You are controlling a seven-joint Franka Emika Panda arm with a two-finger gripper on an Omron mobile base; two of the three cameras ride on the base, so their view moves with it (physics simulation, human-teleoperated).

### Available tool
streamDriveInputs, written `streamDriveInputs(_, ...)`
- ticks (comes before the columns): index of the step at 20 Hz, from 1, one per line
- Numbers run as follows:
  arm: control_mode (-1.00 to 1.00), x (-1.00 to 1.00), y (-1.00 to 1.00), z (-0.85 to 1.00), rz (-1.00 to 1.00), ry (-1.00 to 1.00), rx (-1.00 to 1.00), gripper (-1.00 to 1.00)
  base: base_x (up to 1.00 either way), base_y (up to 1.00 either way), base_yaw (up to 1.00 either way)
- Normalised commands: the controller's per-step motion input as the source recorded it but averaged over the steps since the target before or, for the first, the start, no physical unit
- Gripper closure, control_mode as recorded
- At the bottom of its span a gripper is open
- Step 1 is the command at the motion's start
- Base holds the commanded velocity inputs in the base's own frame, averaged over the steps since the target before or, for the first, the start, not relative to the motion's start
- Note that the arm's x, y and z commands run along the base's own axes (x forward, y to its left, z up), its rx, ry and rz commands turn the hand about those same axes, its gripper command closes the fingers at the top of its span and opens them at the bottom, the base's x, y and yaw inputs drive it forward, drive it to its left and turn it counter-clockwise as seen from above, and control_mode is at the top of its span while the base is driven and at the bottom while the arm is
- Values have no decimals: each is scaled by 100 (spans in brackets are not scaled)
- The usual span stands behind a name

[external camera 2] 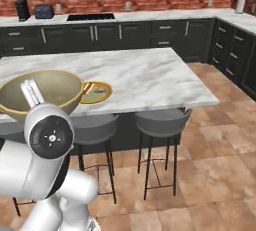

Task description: Take the smaller bowl and place it next to the appetizer plate on the dining counter , and place the larger bowl next to the plate with cooked food.

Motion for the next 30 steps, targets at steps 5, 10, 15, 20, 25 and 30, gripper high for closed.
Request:
streamDriveInputs(5, 100, 0, 0, 0, 0, 0, 0, 100, 100, -31, 56)
streamDriveInputs(10, 100, 0, 0, 0, 0, 0, 0, 100, 93, -5, 52)
streamDriveInputs(15, 100, 0, 0, 0, 0, 0, 0, 100, 93, 20, 8)
streamDriveInputs(20, -100, 20, 7, -7, 0, 1, 0, 100, 71, 20, 0)
streamDriveInputs(25, -100, 100, -42, -45, 5, 8, 0, 100, 0, 0, 0)
streamDriveInputs(30, -100, 48, 46, -75, -1, 0, 1, 100, 0, 0, 0)
